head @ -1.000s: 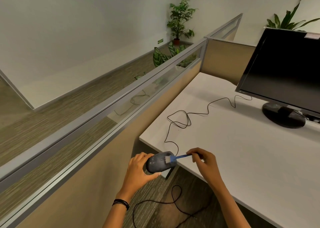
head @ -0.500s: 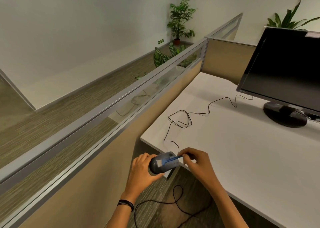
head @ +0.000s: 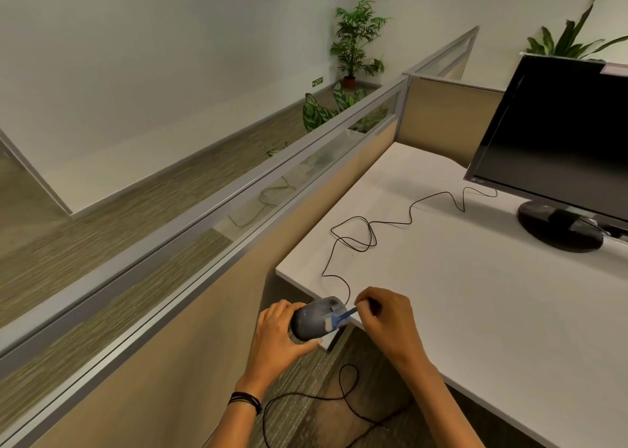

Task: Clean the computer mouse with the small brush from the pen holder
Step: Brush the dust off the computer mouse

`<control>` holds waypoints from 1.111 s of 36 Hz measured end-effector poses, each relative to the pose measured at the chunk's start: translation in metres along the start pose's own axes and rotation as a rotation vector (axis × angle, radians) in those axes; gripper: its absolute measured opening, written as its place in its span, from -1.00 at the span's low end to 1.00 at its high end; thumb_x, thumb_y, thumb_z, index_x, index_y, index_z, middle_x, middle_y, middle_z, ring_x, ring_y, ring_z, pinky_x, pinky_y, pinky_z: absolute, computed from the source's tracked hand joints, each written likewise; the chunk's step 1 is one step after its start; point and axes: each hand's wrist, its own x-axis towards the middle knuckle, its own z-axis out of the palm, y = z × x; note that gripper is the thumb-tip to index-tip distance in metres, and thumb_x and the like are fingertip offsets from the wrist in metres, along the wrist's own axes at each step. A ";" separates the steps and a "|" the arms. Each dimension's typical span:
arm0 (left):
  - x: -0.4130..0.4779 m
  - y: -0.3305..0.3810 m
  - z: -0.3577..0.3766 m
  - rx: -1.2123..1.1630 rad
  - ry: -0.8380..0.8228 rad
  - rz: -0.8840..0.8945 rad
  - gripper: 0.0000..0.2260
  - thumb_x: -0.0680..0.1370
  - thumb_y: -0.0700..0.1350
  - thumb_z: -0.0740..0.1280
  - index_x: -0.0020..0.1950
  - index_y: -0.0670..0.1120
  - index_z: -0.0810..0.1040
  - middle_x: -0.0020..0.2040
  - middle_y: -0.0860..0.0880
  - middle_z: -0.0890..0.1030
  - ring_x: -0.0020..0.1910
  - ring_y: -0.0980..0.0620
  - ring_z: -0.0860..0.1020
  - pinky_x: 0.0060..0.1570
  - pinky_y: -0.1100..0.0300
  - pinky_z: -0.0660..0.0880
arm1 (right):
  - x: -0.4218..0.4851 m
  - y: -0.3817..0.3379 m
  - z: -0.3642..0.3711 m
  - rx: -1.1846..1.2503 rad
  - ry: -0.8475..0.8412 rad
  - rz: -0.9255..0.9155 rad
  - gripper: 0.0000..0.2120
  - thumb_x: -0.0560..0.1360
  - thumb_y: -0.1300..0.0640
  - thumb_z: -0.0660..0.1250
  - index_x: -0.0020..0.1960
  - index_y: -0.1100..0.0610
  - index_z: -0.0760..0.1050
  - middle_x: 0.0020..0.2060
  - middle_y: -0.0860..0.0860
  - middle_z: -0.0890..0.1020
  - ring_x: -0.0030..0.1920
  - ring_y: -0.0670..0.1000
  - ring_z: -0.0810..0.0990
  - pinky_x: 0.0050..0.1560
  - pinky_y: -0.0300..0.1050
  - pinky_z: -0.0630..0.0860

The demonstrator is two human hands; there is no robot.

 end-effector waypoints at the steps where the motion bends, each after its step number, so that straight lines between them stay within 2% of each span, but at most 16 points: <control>1: 0.000 -0.001 0.001 0.002 -0.002 -0.004 -0.46 0.28 0.31 0.38 0.17 0.12 0.42 -0.03 0.18 0.40 0.01 0.19 0.35 0.02 0.37 0.20 | 0.000 0.000 -0.001 0.037 0.013 -0.008 -0.85 0.43 0.29 0.27 -0.24 0.13 0.56 -0.36 -0.05 0.58 -0.32 -0.14 0.53 -0.32 -0.36 0.44; 5: 0.001 -0.001 0.003 0.003 -0.014 0.006 -0.46 0.28 0.31 0.37 0.16 0.10 0.42 -0.06 0.19 0.40 -0.02 0.21 0.35 0.06 0.27 0.24 | -0.002 -0.004 0.002 0.168 -0.093 -0.042 -0.85 0.44 0.21 0.24 -0.16 0.08 0.58 -0.27 -0.10 0.61 -0.15 -0.17 0.56 -0.18 -0.40 0.47; 9: 0.002 0.003 0.003 0.007 -0.005 0.019 -0.46 0.28 0.30 0.37 0.16 0.08 0.42 -0.07 0.19 0.39 -0.04 0.22 0.35 0.06 0.28 0.25 | -0.003 0.001 0.008 0.134 -0.197 -0.013 -0.84 0.47 0.24 0.26 -0.11 0.05 0.58 -0.21 -0.06 0.63 -0.13 -0.15 0.55 -0.15 -0.34 0.49; 13: 0.001 0.004 0.000 -0.010 0.016 0.027 -0.47 0.28 0.29 0.38 0.15 0.10 0.43 -0.06 0.21 0.39 -0.03 0.23 0.35 0.03 0.35 0.21 | -0.002 0.009 0.002 0.058 -0.038 0.044 -0.84 0.44 0.28 0.27 -0.21 0.09 0.56 -0.32 -0.02 0.61 -0.29 -0.06 0.54 -0.24 -0.17 0.51; 16: 0.000 0.003 -0.001 -0.007 0.021 0.023 -0.47 0.28 0.31 0.37 0.15 0.11 0.42 -0.04 0.19 0.40 -0.02 0.21 0.35 0.02 0.35 0.21 | -0.001 0.009 -0.003 0.083 0.042 0.022 -0.81 0.43 0.32 0.27 -0.25 0.08 0.55 -0.35 -0.04 0.60 -0.29 -0.07 0.54 -0.30 -0.27 0.48; 19: 0.001 0.004 0.000 0.000 0.011 0.023 -0.47 0.28 0.29 0.39 0.15 0.10 0.42 -0.05 0.19 0.40 -0.03 0.22 0.34 0.02 0.35 0.22 | -0.001 0.001 -0.003 0.144 -0.040 -0.039 -0.84 0.45 0.27 0.25 -0.19 0.08 0.56 -0.29 -0.04 0.61 -0.20 -0.13 0.54 -0.26 -0.36 0.46; 22: 0.002 0.005 0.004 -0.007 -0.008 0.024 -0.46 0.29 0.29 0.40 0.16 0.07 0.43 -0.06 0.16 0.41 -0.03 0.20 0.35 0.02 0.34 0.22 | -0.001 -0.006 0.004 0.119 -0.166 -0.111 -0.86 0.44 0.19 0.23 -0.11 0.08 0.57 -0.21 -0.01 0.64 -0.16 -0.12 0.56 -0.15 -0.30 0.50; 26: 0.004 0.005 0.007 -0.013 -0.021 0.022 -0.44 0.27 0.33 0.37 0.14 0.05 0.44 -0.07 0.17 0.42 -0.05 0.22 0.36 0.02 0.34 0.22 | 0.001 -0.009 0.018 -0.002 -0.263 -0.150 -0.86 0.48 0.17 0.22 -0.05 0.07 0.54 -0.16 0.02 0.64 -0.16 -0.08 0.55 -0.12 -0.20 0.49; 33: 0.000 0.003 0.003 0.008 0.006 0.011 -0.47 0.29 0.31 0.37 0.16 0.11 0.41 -0.04 0.19 0.41 -0.01 0.20 0.35 0.02 0.34 0.20 | 0.006 -0.003 0.005 -0.063 -0.079 -0.070 -0.86 0.44 0.14 0.23 -0.16 0.15 0.55 -0.25 0.07 0.63 -0.25 -0.04 0.52 -0.14 -0.07 0.49; 36: -0.001 0.000 0.004 0.018 0.002 0.005 -0.45 0.29 0.31 0.38 0.18 0.12 0.40 -0.01 0.18 0.41 0.02 0.19 0.35 0.03 0.32 0.21 | 0.006 -0.002 -0.001 -0.001 -0.037 -0.049 -0.84 0.42 0.13 0.21 -0.18 0.14 0.55 -0.28 0.04 0.62 -0.28 -0.04 0.53 -0.20 -0.14 0.51; 38: -0.001 -0.001 0.004 0.021 0.001 0.005 -0.44 0.28 0.32 0.37 0.19 0.10 0.41 -0.01 0.18 0.40 0.01 0.19 0.35 0.04 0.31 0.22 | 0.006 -0.006 -0.001 0.067 -0.067 -0.063 -0.86 0.42 0.17 0.22 -0.18 0.13 0.56 -0.28 0.01 0.62 -0.26 -0.05 0.55 -0.22 -0.25 0.49; 40: 0.000 -0.001 0.006 0.019 -0.005 0.003 -0.43 0.28 0.31 0.38 0.18 0.08 0.42 -0.03 0.18 0.39 -0.01 0.19 0.35 0.05 0.29 0.24 | 0.006 -0.012 0.002 0.117 -0.128 -0.086 -0.85 0.42 0.19 0.22 -0.17 0.11 0.57 -0.26 0.00 0.64 -0.19 -0.09 0.56 -0.18 -0.27 0.49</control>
